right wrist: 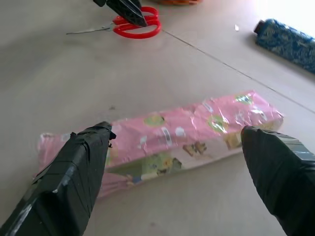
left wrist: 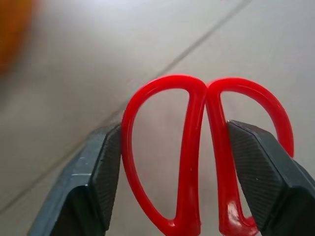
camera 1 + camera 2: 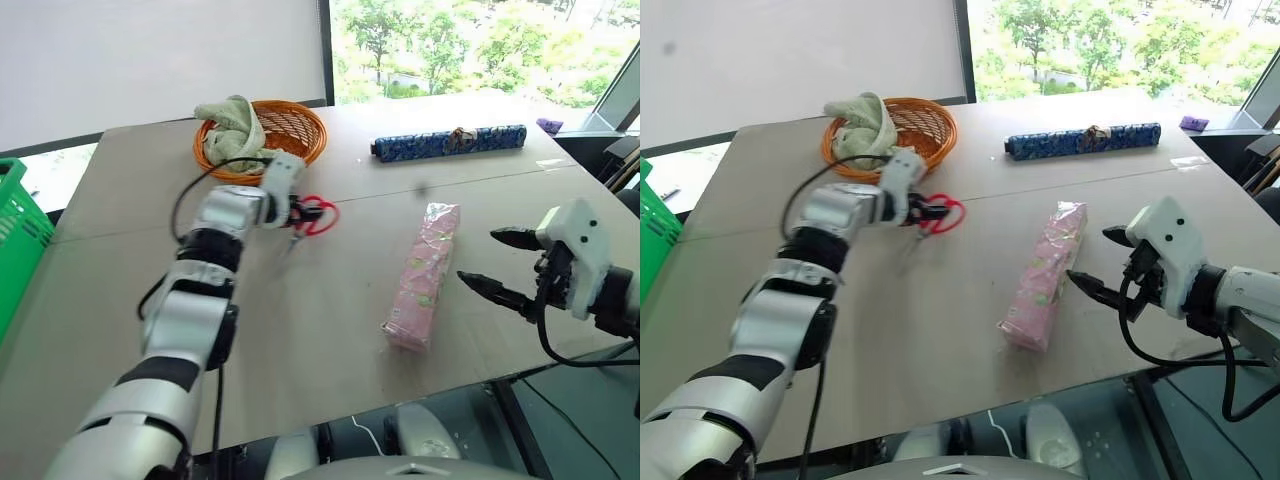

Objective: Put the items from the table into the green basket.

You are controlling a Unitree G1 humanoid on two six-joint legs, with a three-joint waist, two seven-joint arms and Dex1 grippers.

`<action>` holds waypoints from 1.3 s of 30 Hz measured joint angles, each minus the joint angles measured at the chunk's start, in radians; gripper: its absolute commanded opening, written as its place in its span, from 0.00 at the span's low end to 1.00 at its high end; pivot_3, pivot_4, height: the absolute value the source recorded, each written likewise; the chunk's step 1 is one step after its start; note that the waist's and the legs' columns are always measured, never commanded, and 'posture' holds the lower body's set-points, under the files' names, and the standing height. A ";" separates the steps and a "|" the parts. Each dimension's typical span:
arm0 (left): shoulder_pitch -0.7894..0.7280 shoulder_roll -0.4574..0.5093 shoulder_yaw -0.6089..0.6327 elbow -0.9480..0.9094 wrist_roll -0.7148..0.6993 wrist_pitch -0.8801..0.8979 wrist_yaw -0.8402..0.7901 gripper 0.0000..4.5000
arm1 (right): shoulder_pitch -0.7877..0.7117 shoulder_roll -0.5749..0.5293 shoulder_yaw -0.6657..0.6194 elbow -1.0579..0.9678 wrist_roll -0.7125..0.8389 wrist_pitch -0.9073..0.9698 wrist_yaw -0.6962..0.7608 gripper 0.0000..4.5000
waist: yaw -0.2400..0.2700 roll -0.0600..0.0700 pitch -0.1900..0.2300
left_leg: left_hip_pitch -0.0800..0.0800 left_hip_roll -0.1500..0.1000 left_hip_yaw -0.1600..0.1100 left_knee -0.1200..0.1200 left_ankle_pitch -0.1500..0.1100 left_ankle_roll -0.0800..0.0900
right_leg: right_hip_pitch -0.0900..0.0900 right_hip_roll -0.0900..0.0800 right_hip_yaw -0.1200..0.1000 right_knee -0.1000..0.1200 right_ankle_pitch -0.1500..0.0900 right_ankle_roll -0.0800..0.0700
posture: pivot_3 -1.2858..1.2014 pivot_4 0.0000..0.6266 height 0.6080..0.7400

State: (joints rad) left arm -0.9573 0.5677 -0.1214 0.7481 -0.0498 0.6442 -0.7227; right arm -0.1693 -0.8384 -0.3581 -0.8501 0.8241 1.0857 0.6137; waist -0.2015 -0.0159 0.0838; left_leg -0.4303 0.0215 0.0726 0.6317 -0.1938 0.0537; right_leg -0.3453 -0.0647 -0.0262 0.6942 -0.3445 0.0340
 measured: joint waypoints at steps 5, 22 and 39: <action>-0.010 0.123 -0.023 0.153 0.085 -0.174 -0.034 0.62 | -0.099 0.035 0.116 0.006 0.036 -0.049 0.002 1.00 | 0.053 -0.003 0.000 | -0.001 -0.003 0.000 0.002 -0.001 0.001 | 0.000 -0.005 -0.003 0.000 0.000 0.001 | 0.45 0.04 1.00; -0.075 0.039 0.047 -0.139 -0.151 0.264 -0.456 1.00 | 0.009 -0.094 0.037 0.039 0.078 -0.054 0.005 1.00 | 0.117 -0.011 0.001 | -0.007 -0.004 -0.001 0.007 -0.002 0.004 | -0.001 -0.007 -0.005 0.000 0.000 0.002 | 0.41 0.09 1.00; 0.058 -0.513 -0.032 -0.556 -0.294 0.794 0.057 1.00 | 0.428 -0.177 -0.474 -0.097 0.188 0.038 0.072 1.00 | 0.042 -0.007 0.005 | 0.000 -0.004 0.000 0.006 -0.005 0.009 | 0.005 -0.001 0.002 0.000 0.001 0.005 | 0.34 0.17 1.00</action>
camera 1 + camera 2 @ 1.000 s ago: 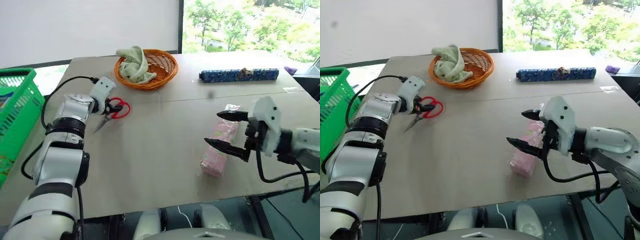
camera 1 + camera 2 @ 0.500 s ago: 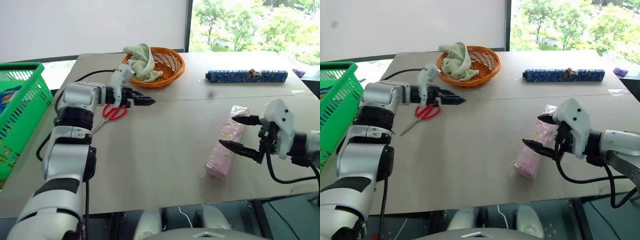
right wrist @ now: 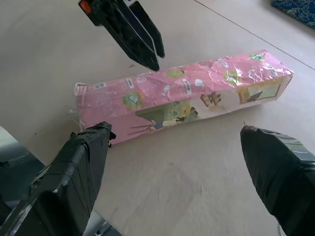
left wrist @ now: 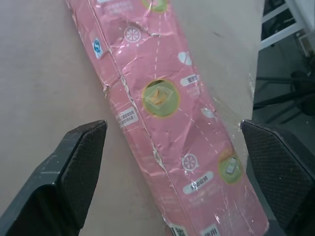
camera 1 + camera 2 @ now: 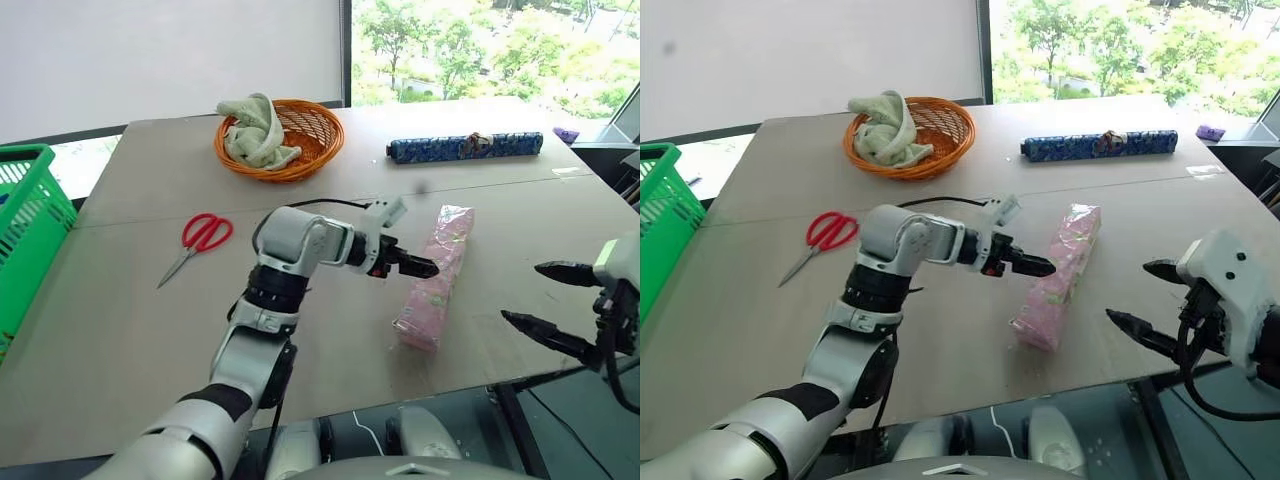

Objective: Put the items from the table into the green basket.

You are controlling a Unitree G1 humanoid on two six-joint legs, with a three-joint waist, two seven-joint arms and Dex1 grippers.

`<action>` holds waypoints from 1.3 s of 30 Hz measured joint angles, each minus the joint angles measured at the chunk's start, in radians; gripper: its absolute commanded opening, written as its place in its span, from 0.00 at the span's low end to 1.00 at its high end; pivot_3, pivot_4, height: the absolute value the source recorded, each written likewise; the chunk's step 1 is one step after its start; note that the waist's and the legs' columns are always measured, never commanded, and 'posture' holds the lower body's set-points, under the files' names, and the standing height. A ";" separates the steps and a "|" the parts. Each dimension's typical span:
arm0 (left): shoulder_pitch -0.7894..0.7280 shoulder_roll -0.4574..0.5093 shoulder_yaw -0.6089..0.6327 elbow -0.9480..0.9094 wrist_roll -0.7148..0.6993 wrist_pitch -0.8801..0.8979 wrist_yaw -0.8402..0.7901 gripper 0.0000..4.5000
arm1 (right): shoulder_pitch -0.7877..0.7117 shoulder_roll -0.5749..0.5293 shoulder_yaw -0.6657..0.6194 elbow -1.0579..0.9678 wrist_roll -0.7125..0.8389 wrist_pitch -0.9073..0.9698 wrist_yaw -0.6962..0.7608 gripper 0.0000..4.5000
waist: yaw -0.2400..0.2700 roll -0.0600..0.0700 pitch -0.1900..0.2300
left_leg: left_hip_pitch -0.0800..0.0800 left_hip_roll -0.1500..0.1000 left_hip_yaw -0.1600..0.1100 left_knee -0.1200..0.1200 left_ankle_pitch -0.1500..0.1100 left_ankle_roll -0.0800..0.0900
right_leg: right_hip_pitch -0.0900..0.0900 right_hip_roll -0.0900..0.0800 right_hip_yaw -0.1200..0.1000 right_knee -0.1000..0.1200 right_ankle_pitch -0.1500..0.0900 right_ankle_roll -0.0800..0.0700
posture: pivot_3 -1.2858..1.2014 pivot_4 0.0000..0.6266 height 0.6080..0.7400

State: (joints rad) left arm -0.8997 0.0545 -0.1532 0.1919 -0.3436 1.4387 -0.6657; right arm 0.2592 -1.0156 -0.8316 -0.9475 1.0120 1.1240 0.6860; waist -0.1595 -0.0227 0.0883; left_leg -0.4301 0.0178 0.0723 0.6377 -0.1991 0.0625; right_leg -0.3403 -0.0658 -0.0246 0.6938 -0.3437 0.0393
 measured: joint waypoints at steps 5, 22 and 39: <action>-0.002 -0.039 -0.078 0.117 0.006 -0.089 0.000 0.94 | 0.035 0.004 -0.024 -0.029 0.025 0.000 -0.030 1.00 | -0.020 0.001 0.003 | -0.001 0.000 0.000 0.000 0.000 0.000 | 0.000 0.001 0.001 -0.002 -0.001 0.001 | 0.33 0.18 1.00; 0.089 0.097 -0.045 0.053 -0.100 -0.122 -0.103 0.00 | 0.022 -0.008 0.021 -0.013 0.048 -0.060 -0.083 1.00 | -0.074 0.002 0.003 | -0.001 0.001 0.001 -0.003 -0.001 0.001 | 0.000 0.003 0.003 -0.006 -0.001 0.001 | 0.36 0.13 1.00; 0.502 0.683 0.284 -0.610 -0.163 -0.123 -0.032 0.00 | -0.907 0.343 1.132 0.484 -0.421 -0.297 -0.049 1.00 | 0.054 0.003 -0.001 | 0.000 0.001 0.001 -0.002 0.004 -0.007 | -0.006 0.003 0.009 0.002 0.000 0.000 | 0.55 0.00 1.00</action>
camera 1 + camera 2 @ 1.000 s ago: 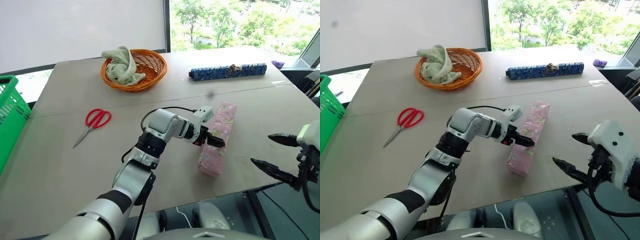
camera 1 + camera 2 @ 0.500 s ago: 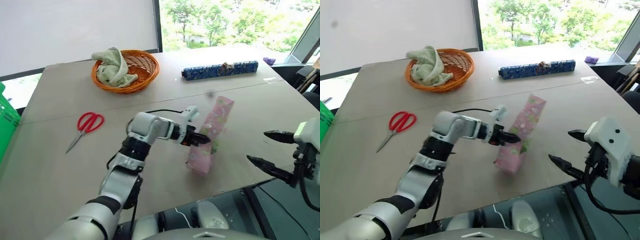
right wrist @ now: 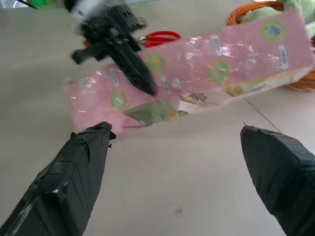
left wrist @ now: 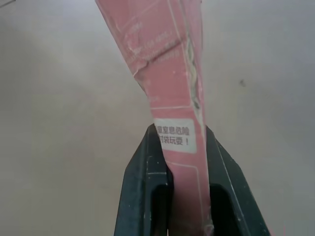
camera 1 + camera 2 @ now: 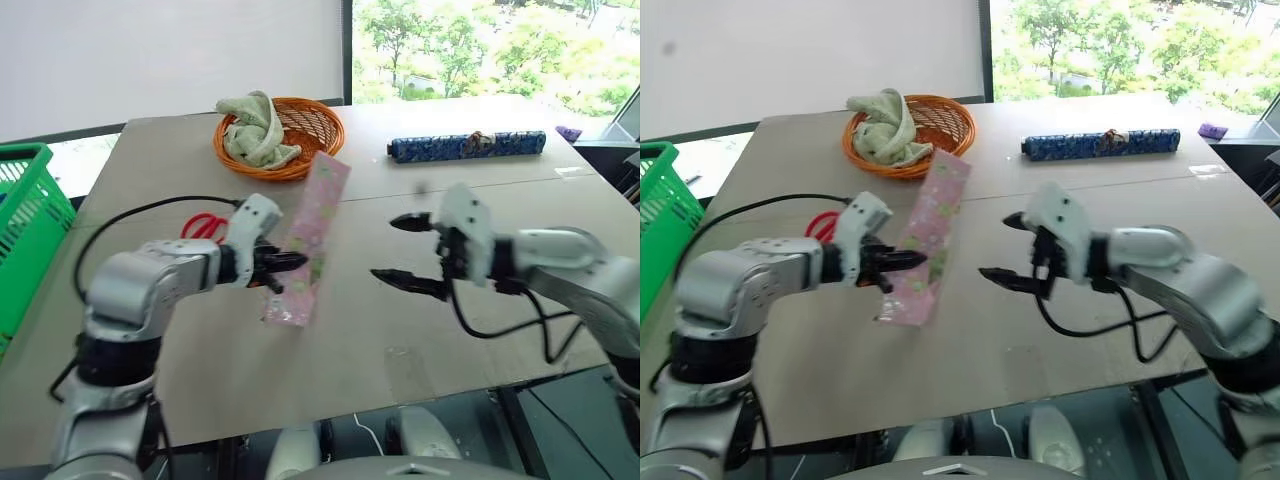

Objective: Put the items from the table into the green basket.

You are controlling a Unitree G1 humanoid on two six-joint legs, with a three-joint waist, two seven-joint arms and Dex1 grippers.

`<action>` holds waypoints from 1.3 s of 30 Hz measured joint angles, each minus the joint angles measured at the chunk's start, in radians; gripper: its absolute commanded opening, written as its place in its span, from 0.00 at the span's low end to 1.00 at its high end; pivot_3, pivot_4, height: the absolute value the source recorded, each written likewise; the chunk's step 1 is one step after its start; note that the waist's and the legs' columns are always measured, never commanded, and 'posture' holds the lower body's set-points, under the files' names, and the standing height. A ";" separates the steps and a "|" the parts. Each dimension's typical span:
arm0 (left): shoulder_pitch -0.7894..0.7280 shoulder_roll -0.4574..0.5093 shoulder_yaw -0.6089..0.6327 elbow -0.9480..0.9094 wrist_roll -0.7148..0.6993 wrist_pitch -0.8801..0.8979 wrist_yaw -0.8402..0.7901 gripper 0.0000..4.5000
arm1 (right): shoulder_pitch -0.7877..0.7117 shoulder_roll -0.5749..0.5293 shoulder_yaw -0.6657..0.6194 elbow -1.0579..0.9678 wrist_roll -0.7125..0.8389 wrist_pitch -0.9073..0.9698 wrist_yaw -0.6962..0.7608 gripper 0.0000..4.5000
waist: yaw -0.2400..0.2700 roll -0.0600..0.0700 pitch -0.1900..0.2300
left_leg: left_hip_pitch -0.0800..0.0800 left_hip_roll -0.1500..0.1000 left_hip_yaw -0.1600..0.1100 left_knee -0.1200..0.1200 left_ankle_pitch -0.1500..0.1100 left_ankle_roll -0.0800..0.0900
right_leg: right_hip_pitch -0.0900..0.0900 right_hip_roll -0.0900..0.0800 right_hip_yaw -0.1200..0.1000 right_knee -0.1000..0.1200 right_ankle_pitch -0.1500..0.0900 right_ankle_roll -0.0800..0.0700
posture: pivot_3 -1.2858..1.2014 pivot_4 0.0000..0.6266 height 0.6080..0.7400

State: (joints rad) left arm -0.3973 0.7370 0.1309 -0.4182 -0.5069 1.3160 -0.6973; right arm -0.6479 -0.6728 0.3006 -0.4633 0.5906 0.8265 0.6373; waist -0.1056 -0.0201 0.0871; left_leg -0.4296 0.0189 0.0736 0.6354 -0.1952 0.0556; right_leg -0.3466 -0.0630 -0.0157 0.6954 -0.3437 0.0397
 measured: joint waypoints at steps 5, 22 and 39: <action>0.068 0.080 0.171 -0.029 0.025 -0.014 0.068 0.00 | -0.153 0.175 0.086 0.234 -0.137 -0.099 0.036 1.00 | 0.097 -0.003 -0.001 | -0.002 0.000 -0.001 0.000 0.000 -0.001 | -0.001 -0.001 -0.003 0.000 0.000 0.000 | 0.58 0.00 1.00; -0.562 0.507 0.032 1.295 0.568 -1.224 0.244 0.00 | -0.526 0.534 -0.047 0.398 -0.094 -0.004 -0.037 1.00 | 0.146 -0.029 -0.019 | -0.006 -0.007 0.000 -0.007 -0.001 -0.009 | -0.010 -0.008 -0.017 0.003 0.002 -0.003 | 0.55 0.00 1.00; -0.668 0.509 -0.117 1.733 0.795 -1.490 0.592 0.99 | -0.535 0.555 -0.084 0.329 -0.074 0.063 -0.059 1.00 | 0.068 -0.045 -0.029 | -0.027 -0.006 -0.001 0.000 0.002 -0.004 | -0.034 -0.012 -0.024 0.017 0.002 -0.002 | 0.54 0.00 1.00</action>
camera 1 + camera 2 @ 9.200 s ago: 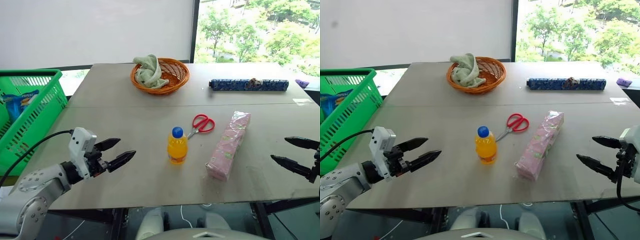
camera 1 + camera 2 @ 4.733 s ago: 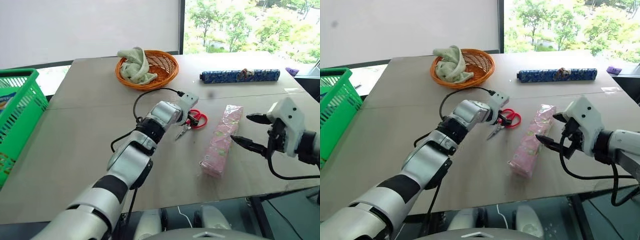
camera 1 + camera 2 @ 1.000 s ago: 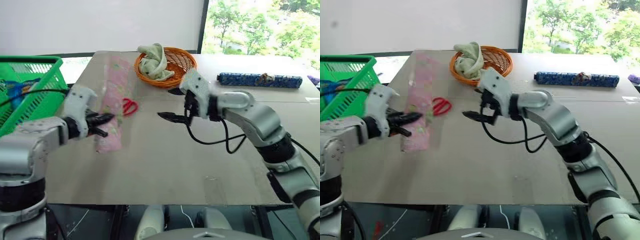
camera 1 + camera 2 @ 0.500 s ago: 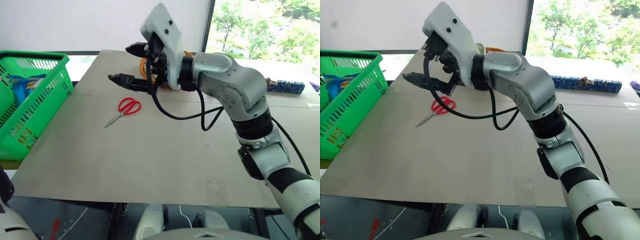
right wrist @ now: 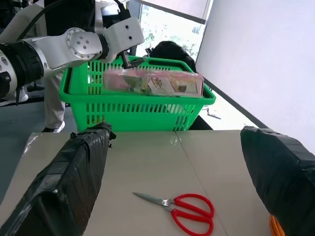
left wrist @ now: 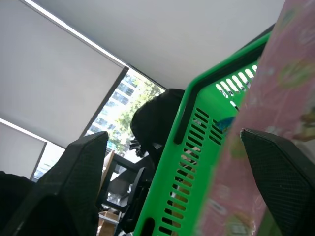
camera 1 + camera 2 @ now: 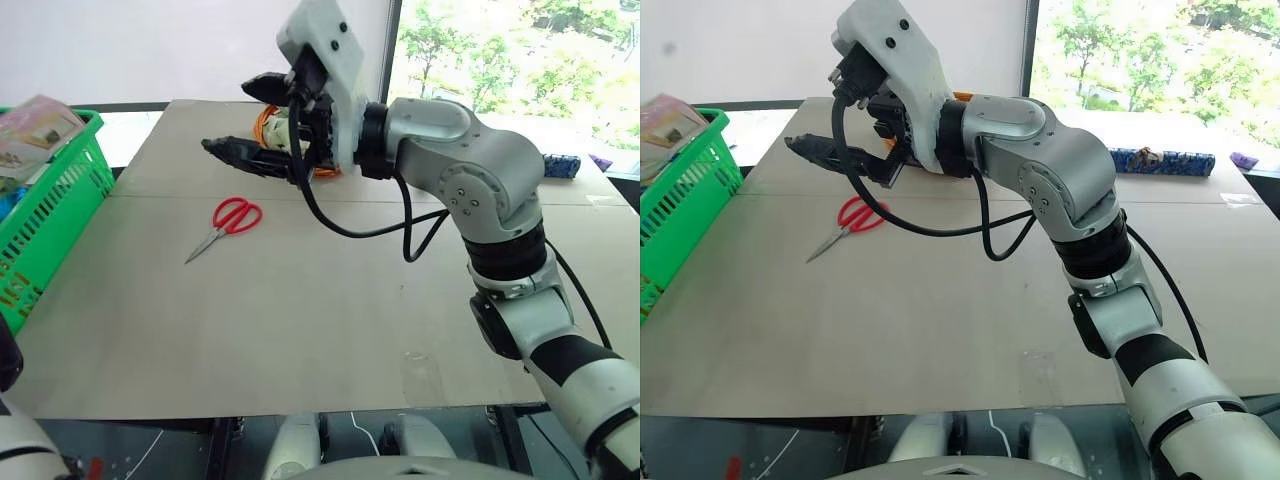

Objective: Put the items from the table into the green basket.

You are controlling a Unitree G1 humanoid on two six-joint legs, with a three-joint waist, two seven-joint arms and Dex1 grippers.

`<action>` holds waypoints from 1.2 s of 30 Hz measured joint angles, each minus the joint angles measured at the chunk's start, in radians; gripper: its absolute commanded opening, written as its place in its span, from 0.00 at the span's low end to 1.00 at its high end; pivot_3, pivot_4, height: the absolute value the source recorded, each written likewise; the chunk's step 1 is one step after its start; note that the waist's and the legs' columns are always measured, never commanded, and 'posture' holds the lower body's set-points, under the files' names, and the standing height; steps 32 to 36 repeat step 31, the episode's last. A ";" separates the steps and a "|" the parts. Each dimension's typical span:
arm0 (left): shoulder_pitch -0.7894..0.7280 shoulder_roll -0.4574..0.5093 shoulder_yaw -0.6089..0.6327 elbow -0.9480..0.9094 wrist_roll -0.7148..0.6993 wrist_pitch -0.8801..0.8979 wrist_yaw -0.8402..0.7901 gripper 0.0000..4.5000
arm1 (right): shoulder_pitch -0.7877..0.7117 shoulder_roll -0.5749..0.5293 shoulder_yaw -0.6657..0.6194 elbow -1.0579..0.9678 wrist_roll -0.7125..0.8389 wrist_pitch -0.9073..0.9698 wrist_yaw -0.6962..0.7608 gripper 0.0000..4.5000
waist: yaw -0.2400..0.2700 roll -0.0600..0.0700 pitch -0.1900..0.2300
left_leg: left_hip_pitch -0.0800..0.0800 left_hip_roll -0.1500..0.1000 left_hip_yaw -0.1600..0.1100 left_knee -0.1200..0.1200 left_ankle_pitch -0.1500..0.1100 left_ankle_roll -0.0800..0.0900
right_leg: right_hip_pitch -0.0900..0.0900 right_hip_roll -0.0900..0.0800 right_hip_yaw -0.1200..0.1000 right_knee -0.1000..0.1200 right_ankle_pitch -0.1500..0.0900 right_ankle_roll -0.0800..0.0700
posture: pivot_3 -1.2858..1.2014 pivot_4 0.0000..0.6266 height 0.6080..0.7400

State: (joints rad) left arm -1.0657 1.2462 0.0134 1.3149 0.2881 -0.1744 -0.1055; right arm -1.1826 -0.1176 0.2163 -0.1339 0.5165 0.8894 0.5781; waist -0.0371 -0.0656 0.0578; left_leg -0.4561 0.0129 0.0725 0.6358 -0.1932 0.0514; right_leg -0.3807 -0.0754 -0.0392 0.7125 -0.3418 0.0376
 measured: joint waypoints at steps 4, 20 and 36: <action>0.000 -0.093 0.076 -0.068 -0.092 -0.078 -0.034 0.99 | 0.031 -0.048 0.000 -0.032 -0.018 -0.005 0.001 1.00 | 0.008 -0.001 -0.001 | 0.000 -0.001 -0.001 0.001 0.000 0.000 | 0.001 -0.002 -0.001 0.000 0.000 0.000 | 0.54 0.00 1.00; 0.783 -0.693 0.089 -1.446 -0.757 0.658 -0.374 0.99 | 0.684 -0.439 -0.149 -0.227 -0.178 -0.085 -0.058 1.00 | -0.057 0.025 -0.019 | 0.010 0.005 0.003 0.003 0.000 0.001 | 0.010 0.002 0.006 0.000 0.000 0.000 | 0.47 0.00 1.00; 1.191 -0.622 0.205 -1.703 -0.835 0.777 -0.452 0.99 | 1.160 -0.539 -0.364 -0.429 -0.173 -0.141 -0.040 1.00 | -0.058 0.041 -0.021 | 0.040 0.007 0.003 -0.002 -0.006 0.002 | 0.044 0.003 0.006 -0.017 0.001 -0.005 | 0.46 0.00 1.00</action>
